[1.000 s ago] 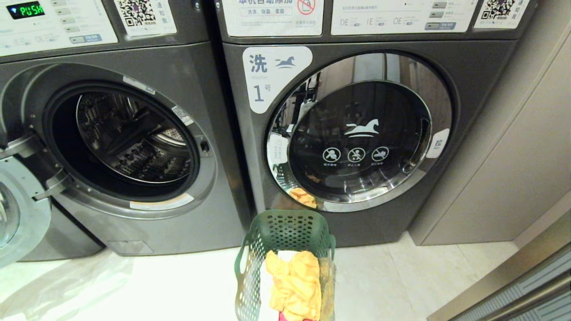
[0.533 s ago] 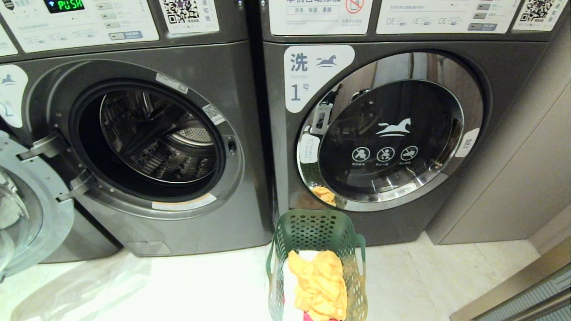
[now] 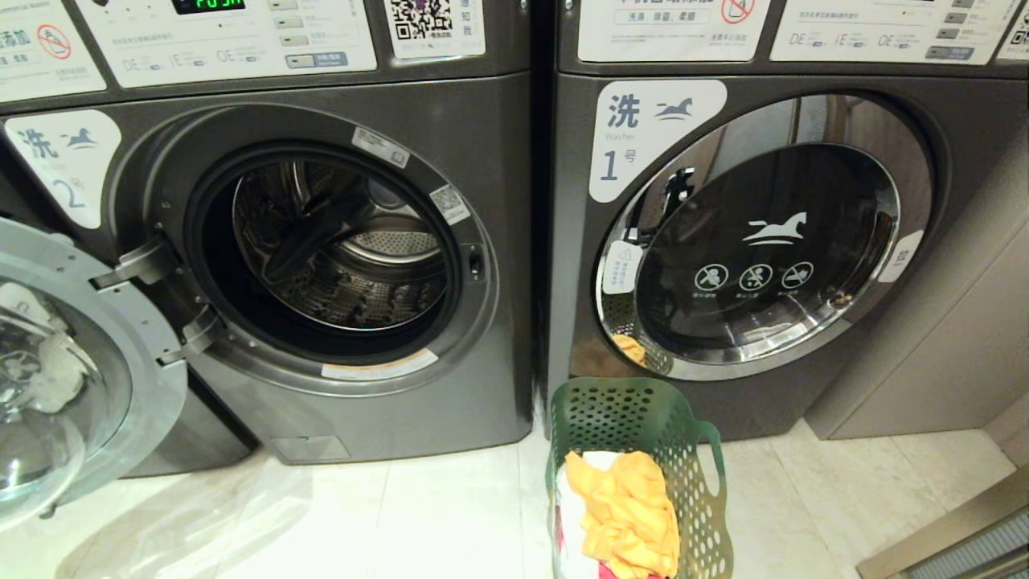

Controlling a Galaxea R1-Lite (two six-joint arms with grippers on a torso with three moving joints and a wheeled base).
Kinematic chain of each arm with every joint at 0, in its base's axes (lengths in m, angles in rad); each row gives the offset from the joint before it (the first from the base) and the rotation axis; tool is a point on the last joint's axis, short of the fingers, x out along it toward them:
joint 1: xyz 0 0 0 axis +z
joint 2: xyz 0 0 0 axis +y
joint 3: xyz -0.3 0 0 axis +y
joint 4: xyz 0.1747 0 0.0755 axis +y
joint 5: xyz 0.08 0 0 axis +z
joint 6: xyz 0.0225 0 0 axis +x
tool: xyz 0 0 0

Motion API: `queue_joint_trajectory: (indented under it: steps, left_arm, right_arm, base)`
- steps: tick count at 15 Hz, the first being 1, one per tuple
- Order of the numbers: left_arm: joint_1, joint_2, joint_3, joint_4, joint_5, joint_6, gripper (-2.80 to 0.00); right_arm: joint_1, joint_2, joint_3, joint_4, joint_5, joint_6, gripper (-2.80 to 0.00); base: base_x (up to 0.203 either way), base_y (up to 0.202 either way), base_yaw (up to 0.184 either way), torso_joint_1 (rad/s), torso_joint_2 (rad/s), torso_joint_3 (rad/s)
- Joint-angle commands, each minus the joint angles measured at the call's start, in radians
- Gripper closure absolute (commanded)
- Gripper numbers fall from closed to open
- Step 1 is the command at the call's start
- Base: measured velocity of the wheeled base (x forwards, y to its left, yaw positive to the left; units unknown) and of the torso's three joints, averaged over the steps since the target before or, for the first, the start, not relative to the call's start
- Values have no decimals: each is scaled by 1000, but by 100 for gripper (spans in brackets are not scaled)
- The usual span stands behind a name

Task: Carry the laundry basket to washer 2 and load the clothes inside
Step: Place the clothes into the washing machine

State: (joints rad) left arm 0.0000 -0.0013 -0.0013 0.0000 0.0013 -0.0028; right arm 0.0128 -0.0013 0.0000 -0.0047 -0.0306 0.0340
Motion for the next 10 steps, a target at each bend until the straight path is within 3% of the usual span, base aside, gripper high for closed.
queue_joint_trajectory:
  steps: [1, 10]
  left_arm:
    - [0, 1, 0, 0, 0, 0, 0]
    - [0, 1, 0, 0, 0, 0, 0]
  right_arm:
    - [0, 1, 1, -1, 0, 1, 0]
    - [1, 1, 0, 0, 0, 1, 0]
  base:
    - [0, 187, -1, 1, -1, 1]
    - [0, 195, -3, 2, 3, 2]
